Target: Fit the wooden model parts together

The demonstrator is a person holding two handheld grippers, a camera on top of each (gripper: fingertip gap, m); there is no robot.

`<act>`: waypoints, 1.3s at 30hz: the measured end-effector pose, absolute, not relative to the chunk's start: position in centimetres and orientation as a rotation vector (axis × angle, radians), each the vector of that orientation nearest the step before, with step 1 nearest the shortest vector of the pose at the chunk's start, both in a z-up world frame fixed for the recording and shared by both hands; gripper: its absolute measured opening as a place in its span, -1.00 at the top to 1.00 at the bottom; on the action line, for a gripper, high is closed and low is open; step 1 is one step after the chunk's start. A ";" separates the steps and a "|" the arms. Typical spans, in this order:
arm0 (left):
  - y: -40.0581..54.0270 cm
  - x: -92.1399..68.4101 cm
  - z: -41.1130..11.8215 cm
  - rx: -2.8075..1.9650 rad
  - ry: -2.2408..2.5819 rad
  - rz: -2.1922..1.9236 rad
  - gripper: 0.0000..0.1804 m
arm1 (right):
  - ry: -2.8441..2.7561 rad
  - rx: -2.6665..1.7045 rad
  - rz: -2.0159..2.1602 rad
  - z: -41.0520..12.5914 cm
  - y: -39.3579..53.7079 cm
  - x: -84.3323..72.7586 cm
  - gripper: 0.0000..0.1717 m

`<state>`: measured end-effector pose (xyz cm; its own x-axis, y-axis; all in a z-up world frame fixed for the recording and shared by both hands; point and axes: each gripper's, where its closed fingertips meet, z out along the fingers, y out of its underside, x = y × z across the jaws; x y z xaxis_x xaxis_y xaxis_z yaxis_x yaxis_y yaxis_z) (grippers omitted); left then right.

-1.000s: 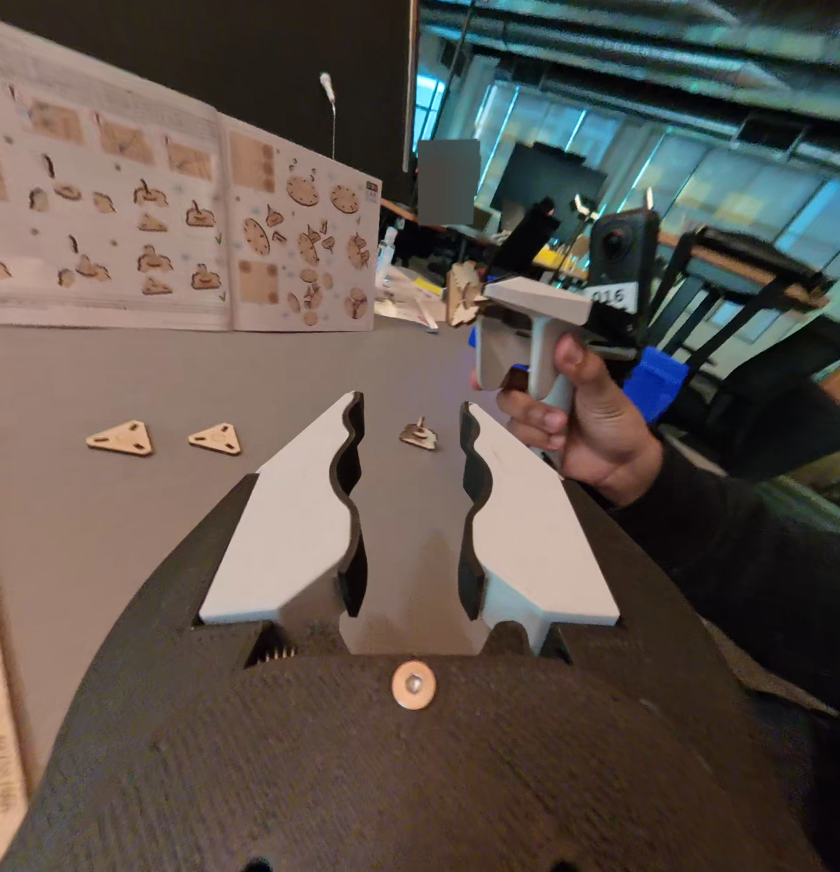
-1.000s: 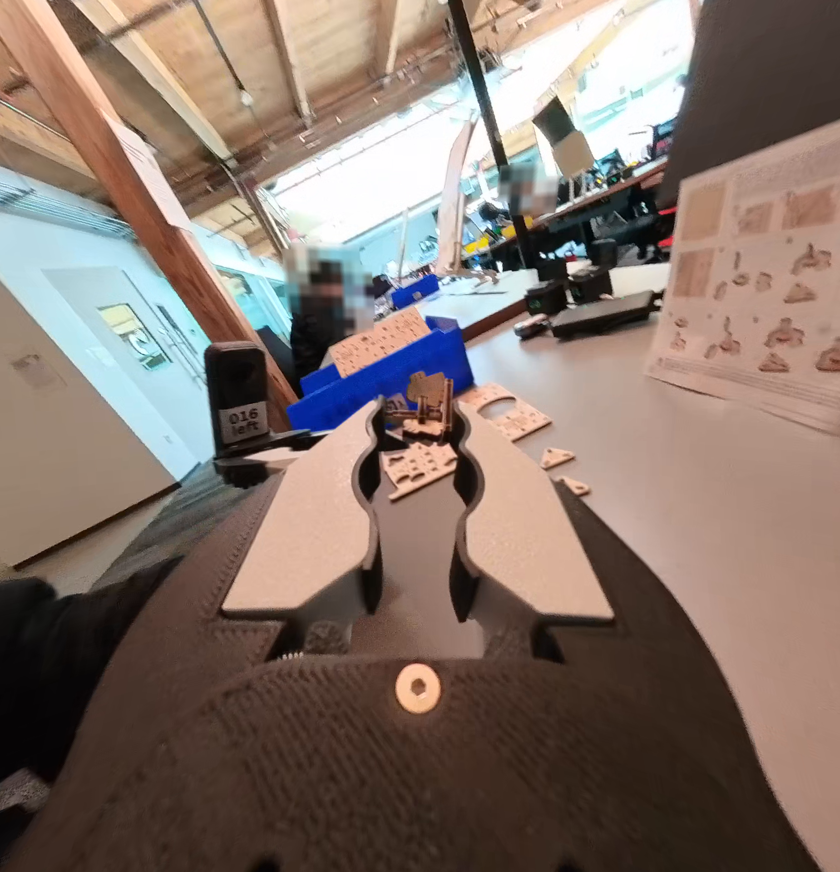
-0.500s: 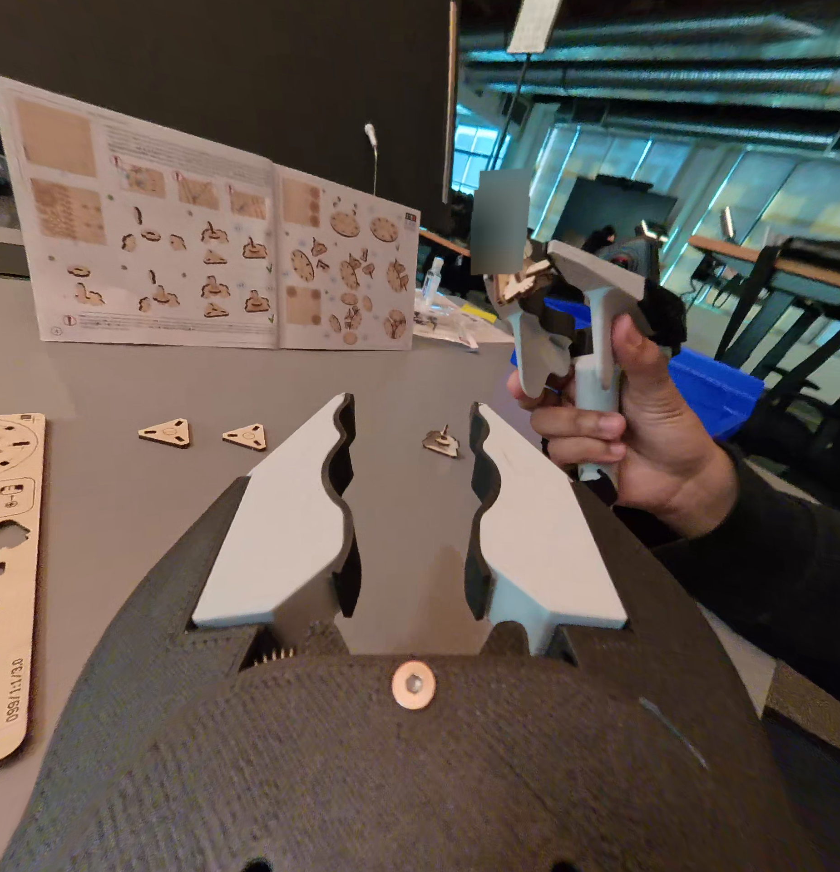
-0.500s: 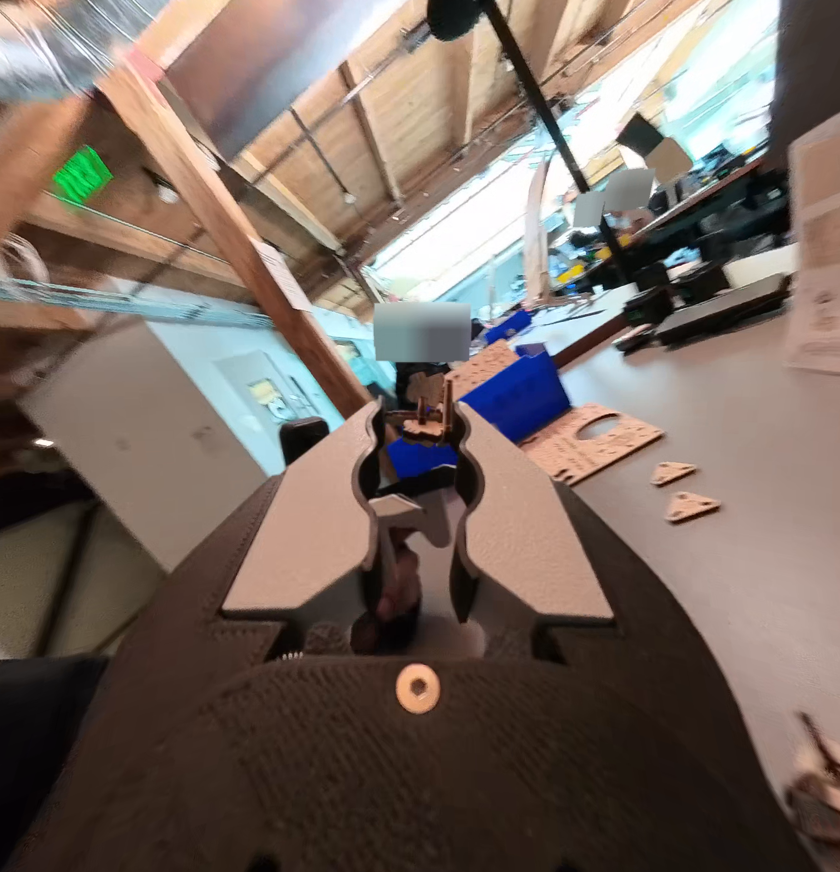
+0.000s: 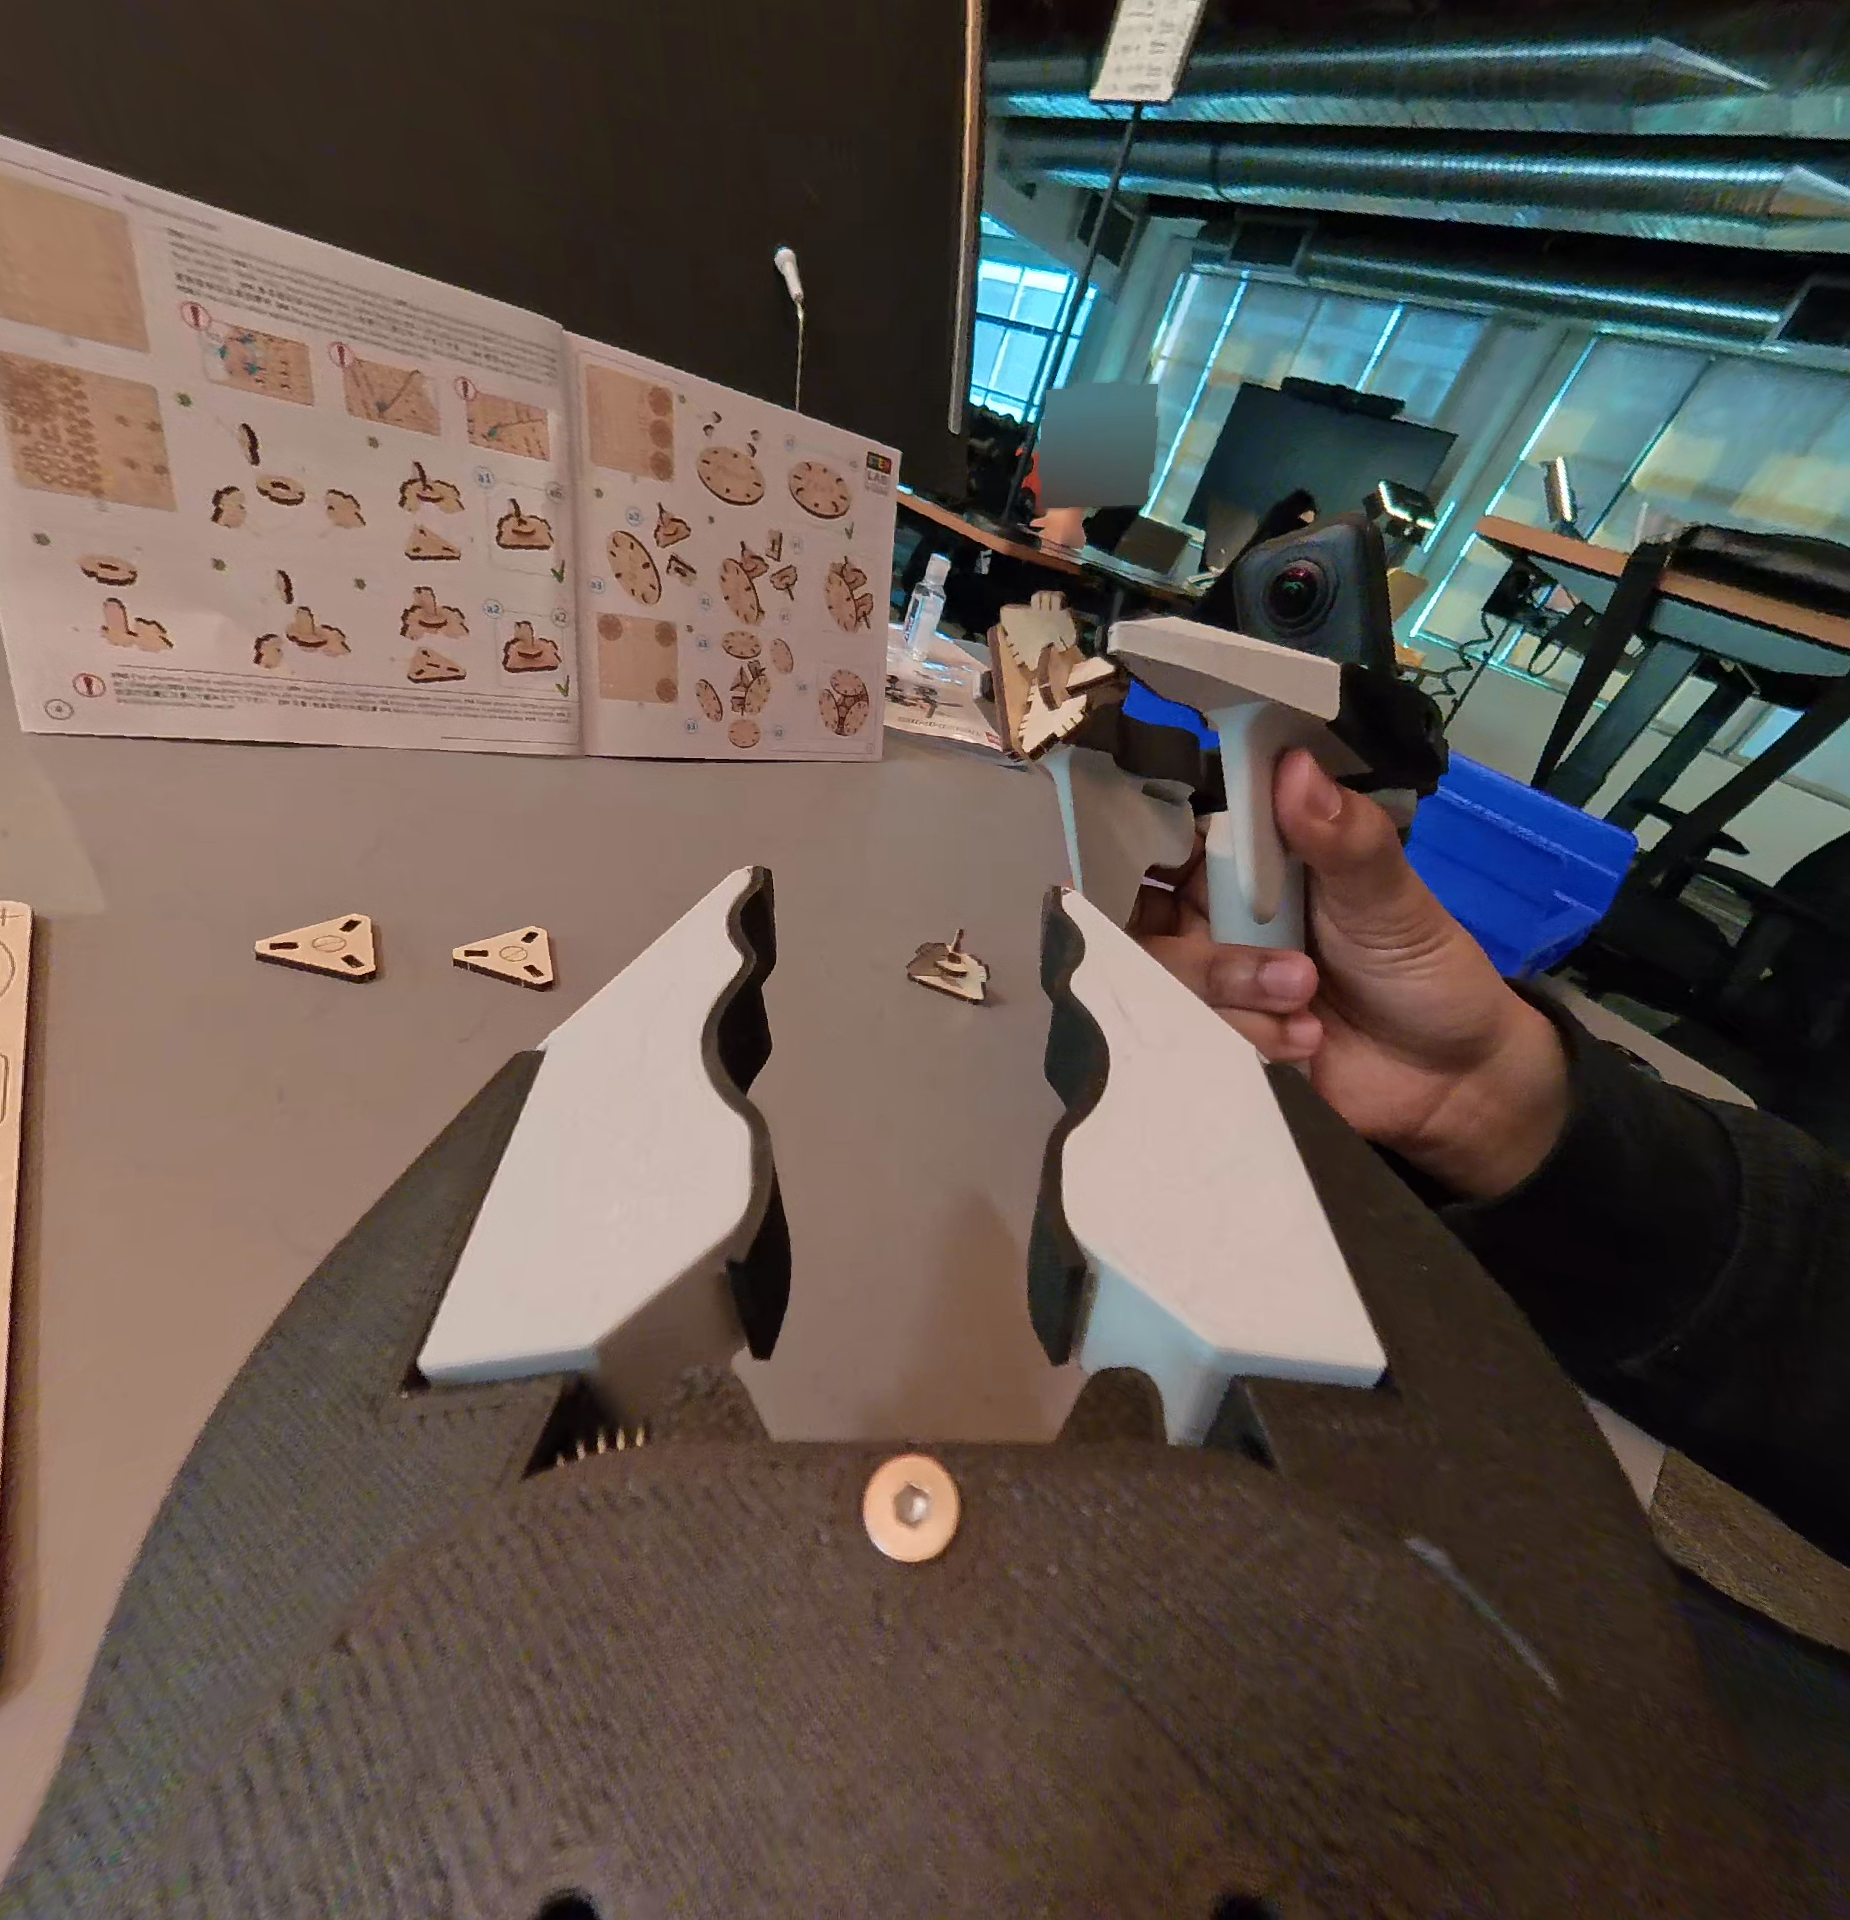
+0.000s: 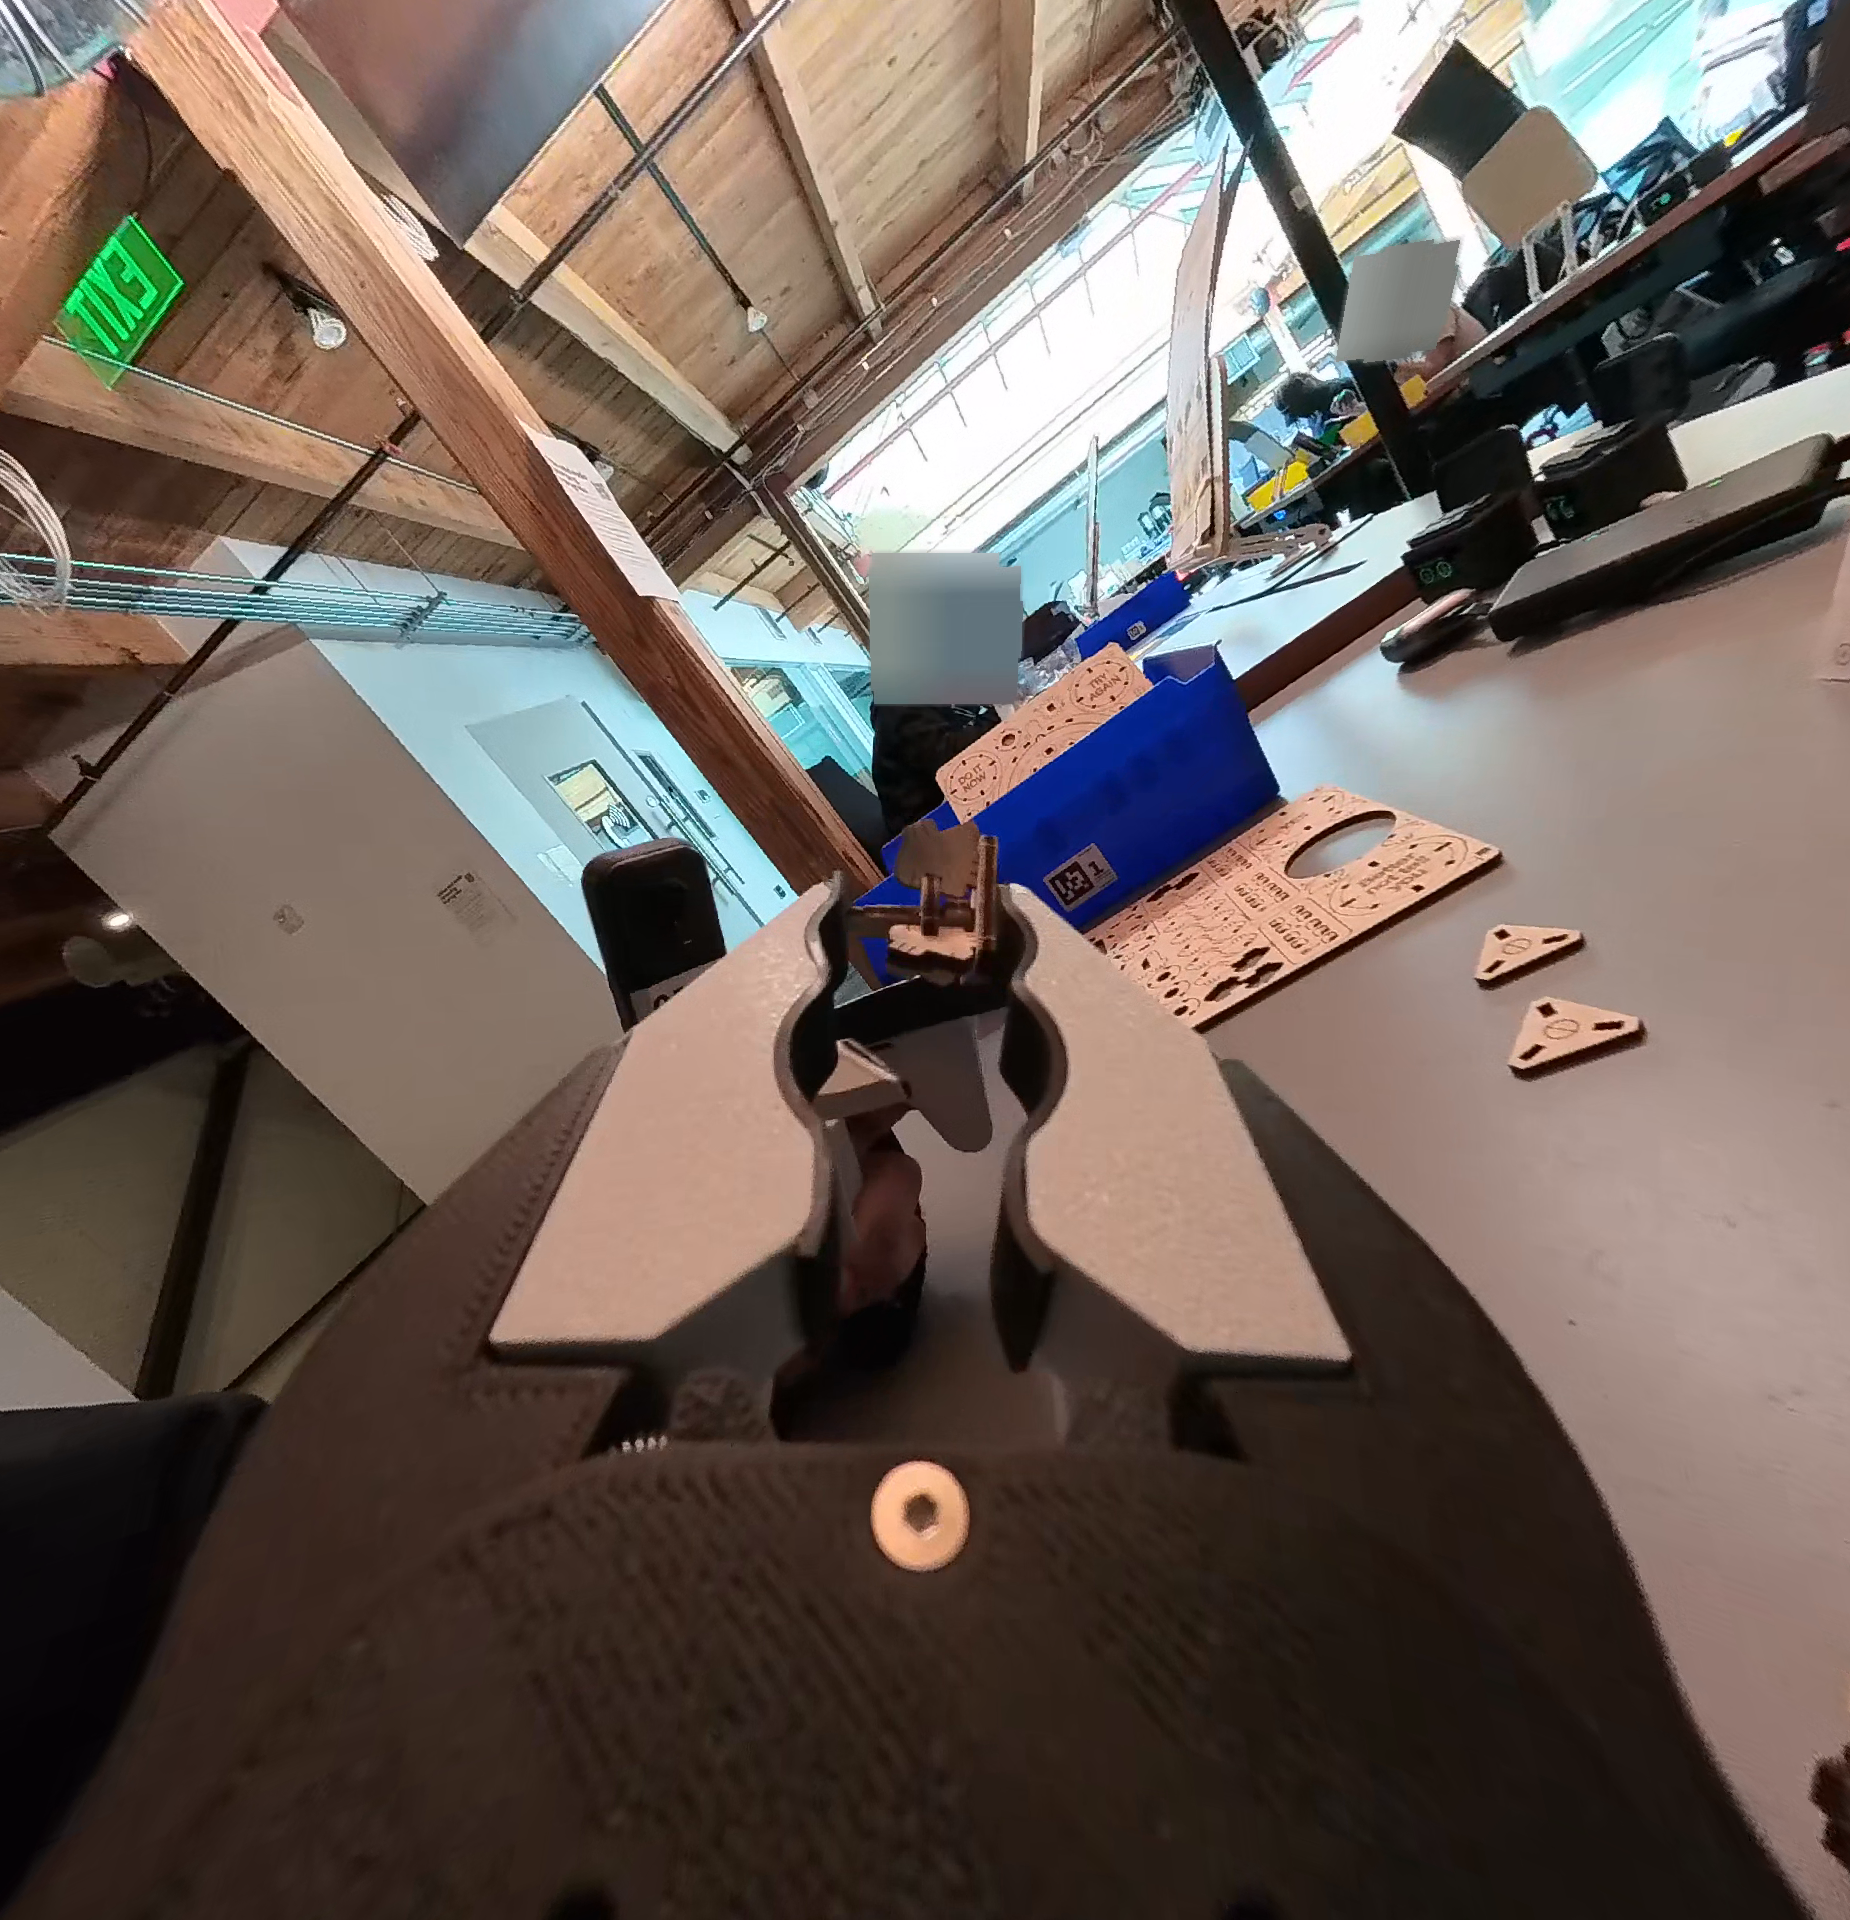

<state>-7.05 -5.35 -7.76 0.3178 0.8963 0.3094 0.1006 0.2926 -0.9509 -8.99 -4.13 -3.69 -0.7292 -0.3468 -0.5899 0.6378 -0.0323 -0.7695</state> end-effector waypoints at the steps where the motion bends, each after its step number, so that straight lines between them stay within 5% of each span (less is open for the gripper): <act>1: -5.4 -7.0 -7.8 -1.153 -1.127 0.714 0.44 | 1.563 0.313 -1.837 -3.7 -4.2 -9.0 0.71; 39: -5.4 -7.0 -7.7 -1.131 -1.122 0.680 0.43 | 1.633 0.321 -1.815 -5.0 -4.7 -9.3 0.70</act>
<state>-6.98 -5.36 -7.70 0.3341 0.8783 0.3420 0.1038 0.3264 -0.9395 -9.34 -4.74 -5.00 -0.7479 -0.3093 -0.5873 0.6167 0.0034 -0.7872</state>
